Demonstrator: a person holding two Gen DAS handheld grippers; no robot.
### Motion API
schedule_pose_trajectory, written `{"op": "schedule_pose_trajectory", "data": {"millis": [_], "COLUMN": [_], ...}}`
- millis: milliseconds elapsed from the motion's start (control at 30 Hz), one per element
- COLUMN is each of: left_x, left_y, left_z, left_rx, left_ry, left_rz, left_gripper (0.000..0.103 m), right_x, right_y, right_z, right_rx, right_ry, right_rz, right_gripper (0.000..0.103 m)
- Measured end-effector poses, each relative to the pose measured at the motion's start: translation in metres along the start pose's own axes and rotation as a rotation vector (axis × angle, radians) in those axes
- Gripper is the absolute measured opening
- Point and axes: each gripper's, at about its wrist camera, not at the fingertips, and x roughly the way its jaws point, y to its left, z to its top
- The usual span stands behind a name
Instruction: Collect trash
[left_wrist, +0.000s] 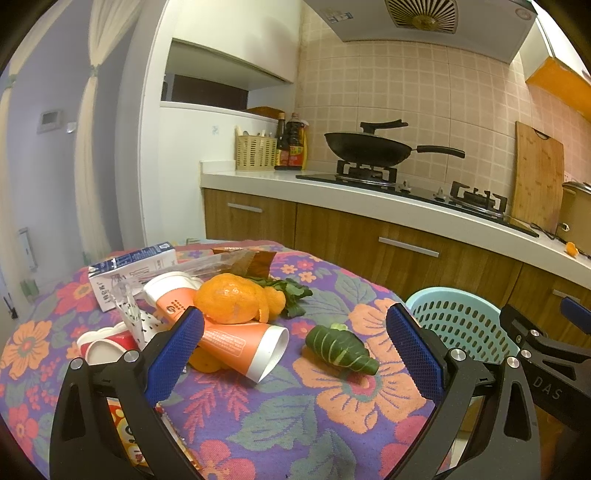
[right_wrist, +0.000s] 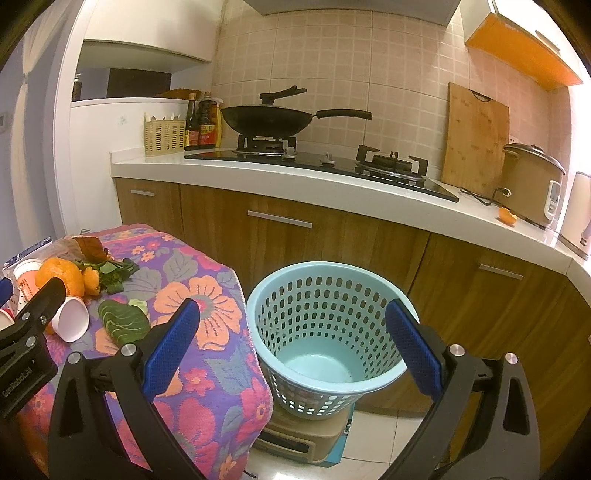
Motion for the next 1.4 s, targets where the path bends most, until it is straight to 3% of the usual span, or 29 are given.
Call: {"op": "schedule_pose_trajectory", "data": {"millis": [1400], "left_x": [0.0041], "left_y": [0.0027], "left_z": [-0.0025], "left_rx": [-0.022], "left_ry": [0.003], "left_rz": [-0.004], "left_gripper": [0.096], "right_x": [0.0055], "right_y": [0.0047], "right_z": [-0.0024], "right_rx": [-0.006], "right_ry": [0.042], "right_rz": [0.024], "right_gripper": [0.088]}}
